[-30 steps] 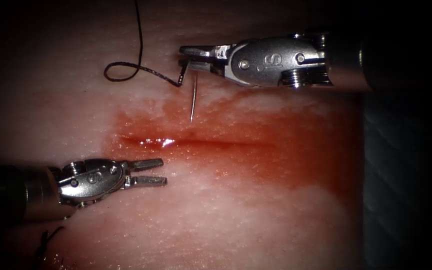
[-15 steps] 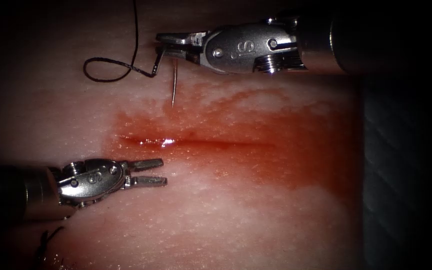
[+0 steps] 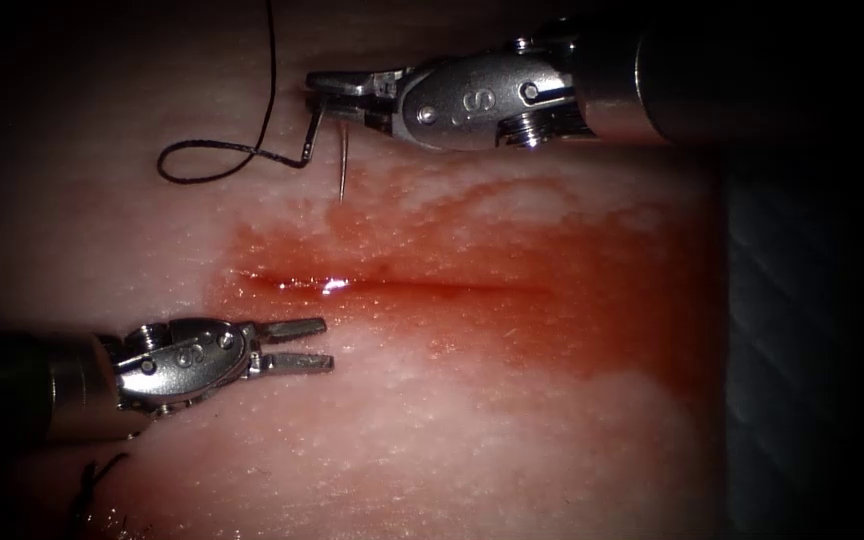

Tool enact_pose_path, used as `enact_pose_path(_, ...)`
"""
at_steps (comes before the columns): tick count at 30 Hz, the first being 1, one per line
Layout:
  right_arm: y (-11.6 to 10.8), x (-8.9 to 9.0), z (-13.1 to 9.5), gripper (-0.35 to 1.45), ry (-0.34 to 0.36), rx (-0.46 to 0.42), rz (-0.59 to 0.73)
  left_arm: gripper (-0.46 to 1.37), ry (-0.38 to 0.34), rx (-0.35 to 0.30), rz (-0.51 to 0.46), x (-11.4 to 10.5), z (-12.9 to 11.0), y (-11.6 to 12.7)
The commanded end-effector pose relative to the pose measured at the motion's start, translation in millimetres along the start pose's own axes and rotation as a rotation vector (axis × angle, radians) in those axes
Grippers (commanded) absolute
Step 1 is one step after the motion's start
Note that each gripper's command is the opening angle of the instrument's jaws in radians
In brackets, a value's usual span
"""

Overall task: Wound Closure
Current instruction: Insert the needle through the skin above the cut with the right end effector

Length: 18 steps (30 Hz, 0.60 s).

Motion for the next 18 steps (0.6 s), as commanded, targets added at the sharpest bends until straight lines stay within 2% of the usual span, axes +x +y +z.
enact_pose_path(1, 0.0, 0.2, 0.2, -0.35, 0.005, -0.008, -0.007, 0.15, 0.000, -0.001, 0.000, 0.0, 0.0, 0.0)
enact_pose_path(18, -0.5, 1.9, 0.9, -0.35, 0.011, -0.020, 0.008, 0.10, 0.000, -0.001, 0.000, 0.0, 0.0, 0.0)
